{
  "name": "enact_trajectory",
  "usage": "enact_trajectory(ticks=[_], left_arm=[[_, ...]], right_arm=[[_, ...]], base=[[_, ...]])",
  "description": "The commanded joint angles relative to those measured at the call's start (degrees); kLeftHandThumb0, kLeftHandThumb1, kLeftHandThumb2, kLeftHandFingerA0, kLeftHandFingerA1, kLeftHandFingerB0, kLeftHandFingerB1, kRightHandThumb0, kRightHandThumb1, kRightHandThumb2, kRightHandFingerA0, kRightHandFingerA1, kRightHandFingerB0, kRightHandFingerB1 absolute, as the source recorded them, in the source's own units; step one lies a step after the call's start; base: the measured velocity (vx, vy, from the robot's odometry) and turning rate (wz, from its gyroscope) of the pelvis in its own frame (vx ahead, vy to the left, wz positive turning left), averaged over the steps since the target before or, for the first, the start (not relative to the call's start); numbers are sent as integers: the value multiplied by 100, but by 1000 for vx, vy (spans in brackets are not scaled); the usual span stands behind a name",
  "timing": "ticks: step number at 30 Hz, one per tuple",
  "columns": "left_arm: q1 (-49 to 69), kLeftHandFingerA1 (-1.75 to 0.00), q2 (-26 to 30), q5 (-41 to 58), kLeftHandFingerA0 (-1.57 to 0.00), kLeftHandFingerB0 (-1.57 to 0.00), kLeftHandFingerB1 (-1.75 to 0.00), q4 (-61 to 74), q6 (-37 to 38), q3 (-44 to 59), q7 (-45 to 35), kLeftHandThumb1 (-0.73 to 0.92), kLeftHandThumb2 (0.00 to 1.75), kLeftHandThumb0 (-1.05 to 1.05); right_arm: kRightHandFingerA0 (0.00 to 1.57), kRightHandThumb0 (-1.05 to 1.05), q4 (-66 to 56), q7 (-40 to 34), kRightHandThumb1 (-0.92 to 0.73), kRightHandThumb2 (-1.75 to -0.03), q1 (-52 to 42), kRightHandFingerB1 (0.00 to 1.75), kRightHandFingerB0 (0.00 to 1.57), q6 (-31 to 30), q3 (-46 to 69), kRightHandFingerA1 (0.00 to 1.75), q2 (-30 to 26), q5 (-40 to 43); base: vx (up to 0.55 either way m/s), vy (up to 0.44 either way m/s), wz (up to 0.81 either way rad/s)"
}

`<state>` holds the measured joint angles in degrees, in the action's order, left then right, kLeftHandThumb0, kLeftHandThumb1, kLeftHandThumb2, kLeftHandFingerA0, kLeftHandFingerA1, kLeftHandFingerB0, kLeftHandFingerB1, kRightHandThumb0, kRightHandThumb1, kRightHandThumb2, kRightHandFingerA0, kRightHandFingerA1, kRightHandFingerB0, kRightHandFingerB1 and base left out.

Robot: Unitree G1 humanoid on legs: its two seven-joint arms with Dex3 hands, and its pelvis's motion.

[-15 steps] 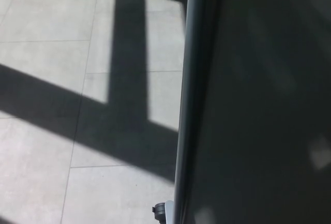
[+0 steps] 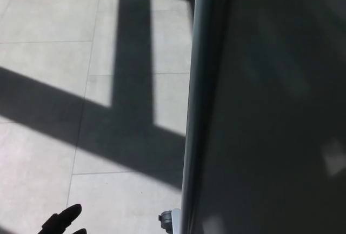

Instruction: A white board is being place on the right hand side and parallel to the robot and the robot uses its left hand to grab on the leftside of the whiteboard and drag the whiteboard from the right hand side to the left hand side

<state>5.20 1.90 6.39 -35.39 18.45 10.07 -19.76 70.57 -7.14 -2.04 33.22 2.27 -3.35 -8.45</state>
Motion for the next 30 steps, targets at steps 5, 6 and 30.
enact_trajectory(ticks=[5,6,30], left_arm=[[-493,-33,272,171,-16,-13,-31,1996,-1341,-669,-392,51,64,-39],[-559,-33,268,180,-16,-12,-30,2077,-1413,-736,-411,53,62,-37],[-2081,-29,96,81,-8,-8,-24,2589,-2702,-2077,-742,50,58,-31]], right_arm=[[90,-53,145,-70,-79,-69,0,89,17,564,73,98,26,30],[76,-55,158,-53,-60,-106,11,73,24,559,59,93,15,19],[73,-58,276,-202,-82,-70,-127,88,15,553,-245,103,-23,-198]], base=[[0,0,0],[0,0,0],[0,0,0]])
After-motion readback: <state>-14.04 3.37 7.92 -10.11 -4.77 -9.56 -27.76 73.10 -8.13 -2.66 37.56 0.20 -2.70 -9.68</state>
